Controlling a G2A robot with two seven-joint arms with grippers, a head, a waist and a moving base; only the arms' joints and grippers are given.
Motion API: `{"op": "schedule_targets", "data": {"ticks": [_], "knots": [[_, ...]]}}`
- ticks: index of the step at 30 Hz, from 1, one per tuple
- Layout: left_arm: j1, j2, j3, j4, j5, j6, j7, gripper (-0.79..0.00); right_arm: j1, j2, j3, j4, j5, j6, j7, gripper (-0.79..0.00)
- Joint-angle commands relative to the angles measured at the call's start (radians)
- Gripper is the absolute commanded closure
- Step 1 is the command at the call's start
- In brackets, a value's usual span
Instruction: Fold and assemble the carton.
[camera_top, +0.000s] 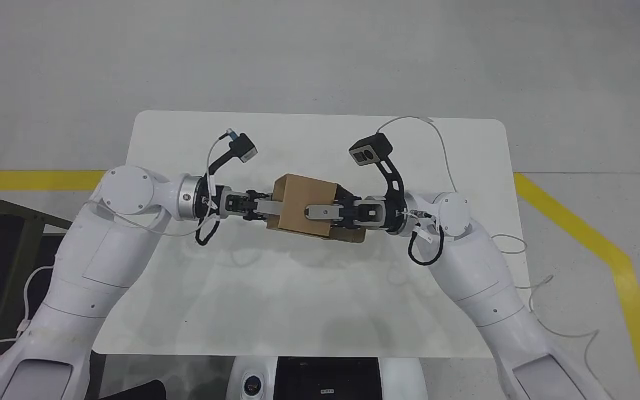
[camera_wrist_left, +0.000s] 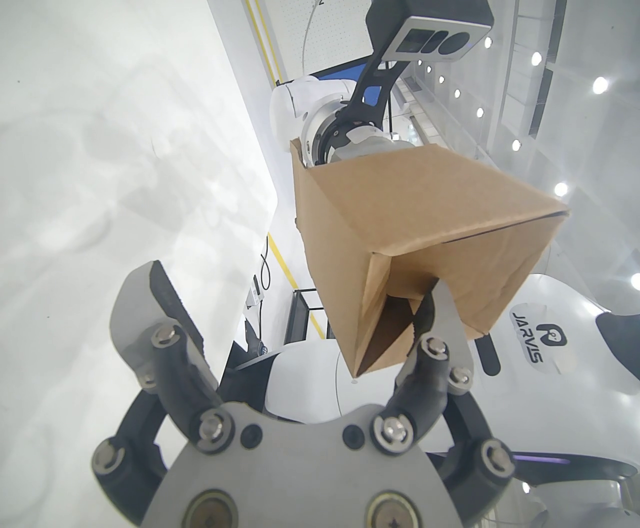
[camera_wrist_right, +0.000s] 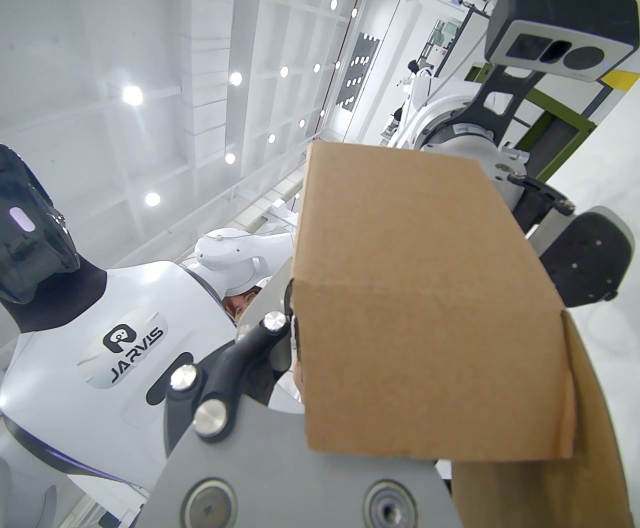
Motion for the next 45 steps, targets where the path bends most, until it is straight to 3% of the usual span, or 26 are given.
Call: {"op": "schedule_targets", "data": {"ticks": [1,26,45], "knots": [[-0.001,0.0,0.0,0.0,0.001,0.001,0.002,-0.785,0.0,0.0,0.0,0.001,0.0,0.0,0.0,0.0],[0.006,0.003,-0.034,0.02,0.027,-0.002,0.02,-0.785,-0.004,0.001,0.014,0.004,-0.013,0.006,0.006,0.0],[0.002,-0.004,-0.009,-0.003,0.037,0.0,0.013,-0.785,0.0,-0.003,0.002,0.001,-0.009,0.006,0.016,0.0]]}}
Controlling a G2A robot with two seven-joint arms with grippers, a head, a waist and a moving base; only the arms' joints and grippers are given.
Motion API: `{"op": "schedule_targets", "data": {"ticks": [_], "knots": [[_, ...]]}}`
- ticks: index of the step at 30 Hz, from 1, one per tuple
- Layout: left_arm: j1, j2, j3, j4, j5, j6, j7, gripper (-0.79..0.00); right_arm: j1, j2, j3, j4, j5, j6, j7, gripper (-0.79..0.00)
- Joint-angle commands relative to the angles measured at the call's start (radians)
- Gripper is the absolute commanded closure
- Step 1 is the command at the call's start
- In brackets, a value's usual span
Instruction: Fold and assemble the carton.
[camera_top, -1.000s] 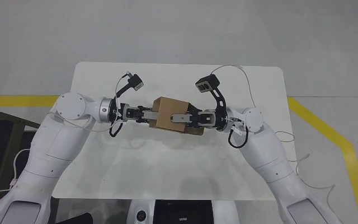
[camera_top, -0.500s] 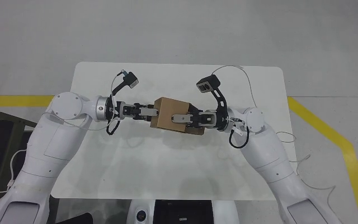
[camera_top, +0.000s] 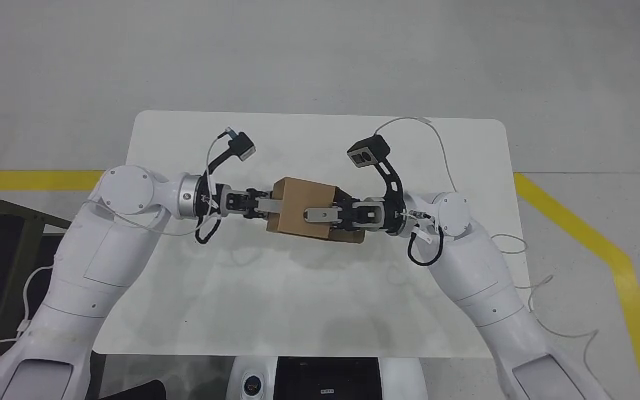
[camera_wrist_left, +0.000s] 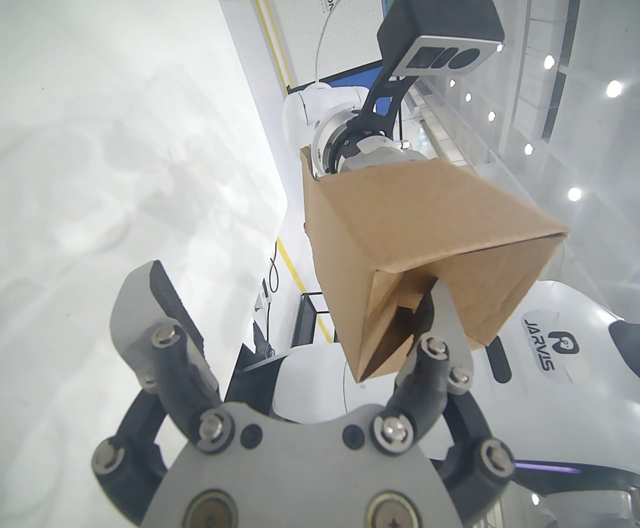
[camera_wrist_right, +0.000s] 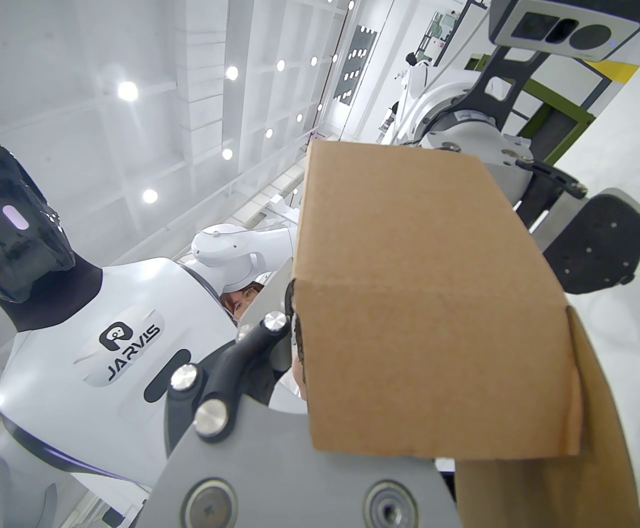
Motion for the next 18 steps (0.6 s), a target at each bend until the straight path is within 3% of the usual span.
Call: {"op": "schedule_targets", "data": {"ticks": [1,12,18], "knots": [[0.0,0.0,0.001,-0.002,-0.001,0.0,-0.001,-0.785,0.0,0.0,0.0,0.0,0.001,-0.001,0.0,0.0],[0.01,0.012,-0.057,0.027,0.049,-0.019,0.026,-0.785,0.001,0.008,0.02,0.039,-0.087,0.026,-0.03,0.0],[0.018,0.022,-0.107,0.025,0.095,-0.079,0.059,-0.785,0.014,0.016,0.023,0.069,-0.179,0.084,-0.046,0.0]]}}
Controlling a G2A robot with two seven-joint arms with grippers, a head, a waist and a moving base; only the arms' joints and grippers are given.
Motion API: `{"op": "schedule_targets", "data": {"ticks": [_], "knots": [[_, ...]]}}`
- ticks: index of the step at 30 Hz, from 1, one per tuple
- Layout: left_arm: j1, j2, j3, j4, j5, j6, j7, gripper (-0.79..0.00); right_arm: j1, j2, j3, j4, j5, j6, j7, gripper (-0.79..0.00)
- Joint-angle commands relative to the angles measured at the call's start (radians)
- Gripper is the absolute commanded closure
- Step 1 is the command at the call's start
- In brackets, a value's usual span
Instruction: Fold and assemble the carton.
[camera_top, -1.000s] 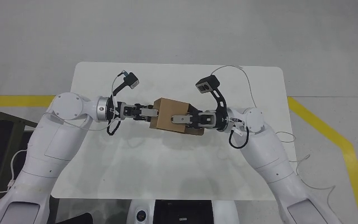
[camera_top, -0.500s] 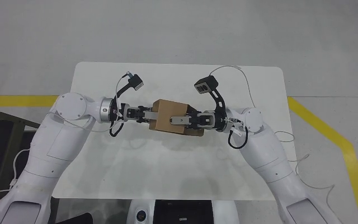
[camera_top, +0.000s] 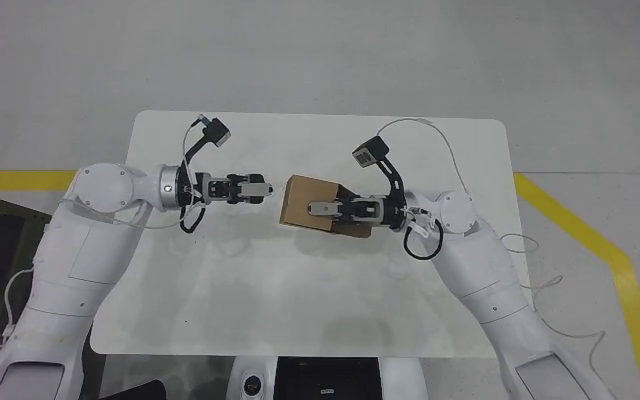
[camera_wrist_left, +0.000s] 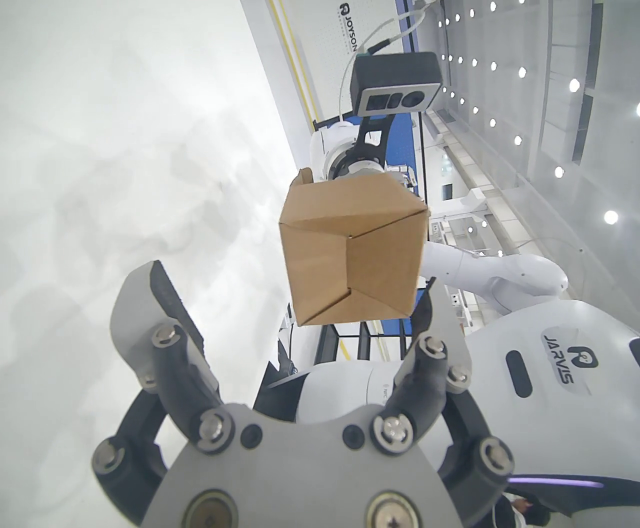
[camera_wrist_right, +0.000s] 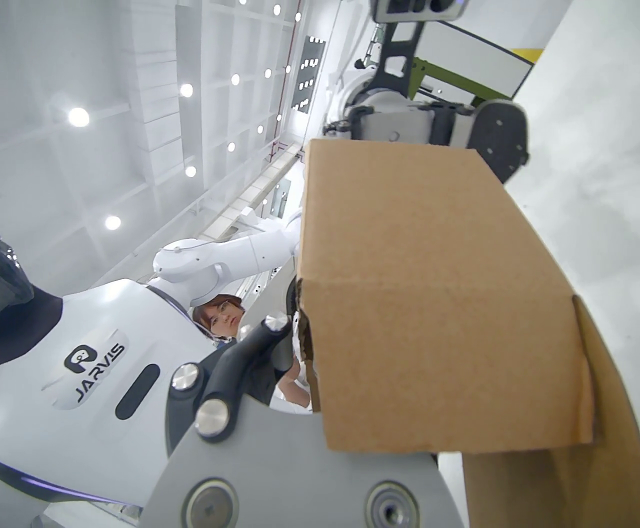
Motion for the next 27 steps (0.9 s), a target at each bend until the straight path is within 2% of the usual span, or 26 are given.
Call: {"op": "schedule_targets", "data": {"ticks": [1,7,14,20,25,27], "knots": [[0.005,0.003,-0.014,-0.003,0.018,-0.039,0.01,-0.785,0.008,0.002,-0.003,0.01,-0.031,0.022,-0.004,0.0],[0.032,0.01,-0.053,-0.007,0.075,-0.181,0.059,-0.785,0.055,0.0,-0.032,0.096,-0.101,0.076,0.008,0.0],[0.064,0.017,-0.081,-0.026,0.285,-0.344,0.173,-0.785,0.116,-0.015,-0.082,0.238,-0.127,0.084,0.013,0.0],[0.105,0.019,-0.104,-0.076,0.573,-0.493,0.35,-0.785,0.161,-0.03,-0.118,0.342,-0.138,0.071,0.006,0.0],[0.142,0.016,-0.098,-0.115,0.807,-0.567,0.477,-0.785,0.189,-0.045,-0.146,0.416,-0.138,0.059,0.0,0.0],[0.153,0.014,-0.094,-0.126,0.881,-0.583,0.519,-0.785,0.197,-0.051,-0.154,0.448,-0.131,0.053,-0.002,-0.049]]}}
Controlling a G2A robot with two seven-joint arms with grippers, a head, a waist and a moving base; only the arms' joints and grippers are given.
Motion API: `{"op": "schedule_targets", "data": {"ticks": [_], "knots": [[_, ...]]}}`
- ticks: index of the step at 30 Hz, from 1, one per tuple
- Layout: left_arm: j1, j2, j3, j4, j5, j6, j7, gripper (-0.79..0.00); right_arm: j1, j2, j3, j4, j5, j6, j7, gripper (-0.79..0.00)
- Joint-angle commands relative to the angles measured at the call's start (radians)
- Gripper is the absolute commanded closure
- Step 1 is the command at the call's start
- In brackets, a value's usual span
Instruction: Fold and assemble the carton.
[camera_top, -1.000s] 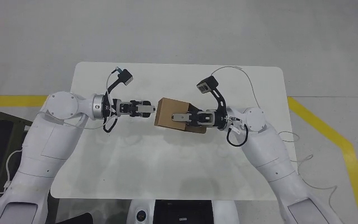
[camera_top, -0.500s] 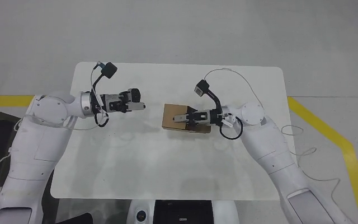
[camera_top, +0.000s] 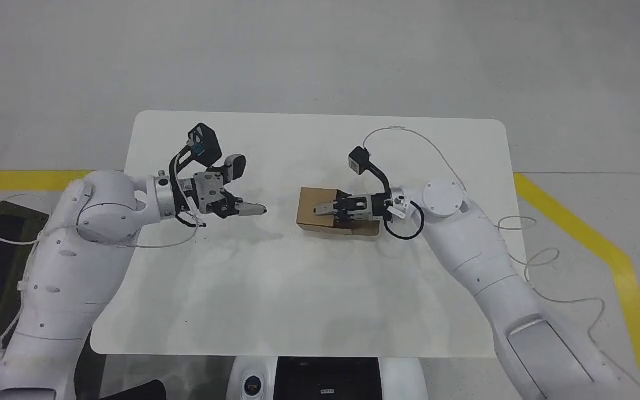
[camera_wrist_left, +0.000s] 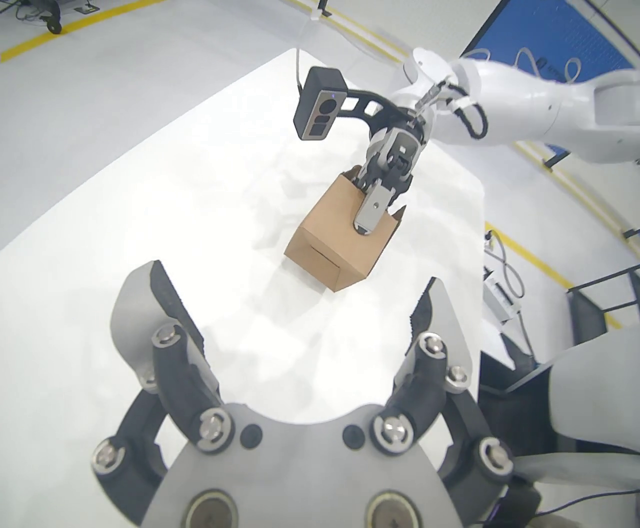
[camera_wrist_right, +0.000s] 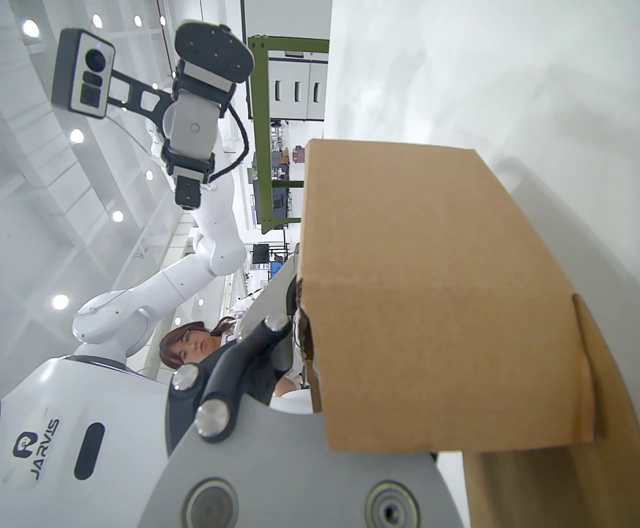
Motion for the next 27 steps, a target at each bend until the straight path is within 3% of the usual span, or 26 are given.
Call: {"op": "schedule_targets", "data": {"ticks": [1,6,7,15,21,27], "knots": [[0.009,-0.001,0.004,-0.012,0.09,-0.016,0.044,-0.785,0.008,-0.006,-0.009,0.03,0.003,-0.005,-0.001,-0.092],[0.03,-0.004,0.007,-0.035,0.282,-0.059,0.163,-0.785,0.025,-0.017,-0.018,0.083,0.017,-0.025,-0.009,-0.388],[0.034,-0.004,0.008,-0.038,0.318,-0.067,0.19,-0.785,0.027,-0.018,-0.018,0.089,0.019,-0.029,-0.008,-0.542],[0.056,-0.009,0.032,-0.049,0.614,-0.134,0.398,-0.785,0.016,-0.014,-0.001,0.111,0.027,-0.06,-0.003,-0.6],[0.058,-0.012,0.07,-0.036,0.722,-0.134,0.527,-0.785,-0.004,0.012,0.049,0.06,0.009,-0.067,0.01,-0.785],[0.035,-0.027,0.147,-0.028,0.749,-0.119,0.55,-0.785,-0.061,0.054,0.135,-0.051,-0.001,-0.038,0.015,-0.785]]}}
